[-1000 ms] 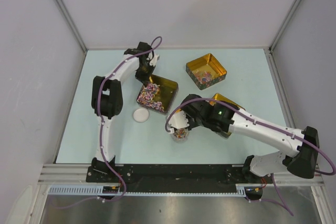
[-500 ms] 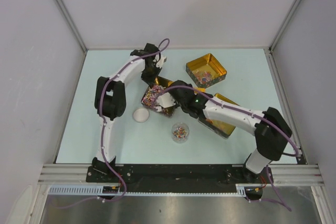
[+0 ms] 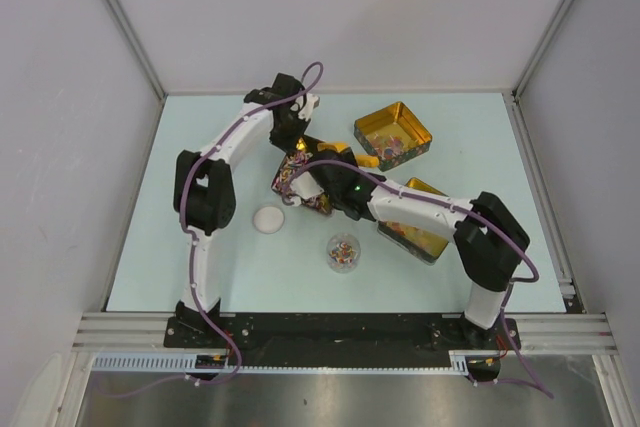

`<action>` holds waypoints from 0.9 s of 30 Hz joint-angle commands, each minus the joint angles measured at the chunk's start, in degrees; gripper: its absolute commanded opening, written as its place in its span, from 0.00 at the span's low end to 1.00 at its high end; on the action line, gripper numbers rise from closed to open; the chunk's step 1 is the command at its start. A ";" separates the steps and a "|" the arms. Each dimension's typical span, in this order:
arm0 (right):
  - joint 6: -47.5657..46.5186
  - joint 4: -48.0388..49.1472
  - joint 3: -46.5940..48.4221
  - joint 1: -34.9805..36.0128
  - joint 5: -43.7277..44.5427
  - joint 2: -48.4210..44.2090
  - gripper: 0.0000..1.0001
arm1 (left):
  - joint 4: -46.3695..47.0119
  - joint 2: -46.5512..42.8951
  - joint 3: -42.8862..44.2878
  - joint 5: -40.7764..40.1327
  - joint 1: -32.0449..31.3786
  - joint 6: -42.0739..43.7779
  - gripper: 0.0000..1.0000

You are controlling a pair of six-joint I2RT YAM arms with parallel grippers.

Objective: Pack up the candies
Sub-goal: Scoop the fake candies from the storage box.

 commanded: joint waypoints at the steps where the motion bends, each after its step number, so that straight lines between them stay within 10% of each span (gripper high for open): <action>1: -6.47 3.39 2.67 1.10 5.67 2.50 0.00 | 0.61 -5.11 0.61 1.72 -0.17 -1.69 0.00; 27: 1.78 -9.61 6.63 3.39 -6.89 6.90 0.00 | 0.96 -6.34 0.08 1.11 -1.22 -1.60 0.00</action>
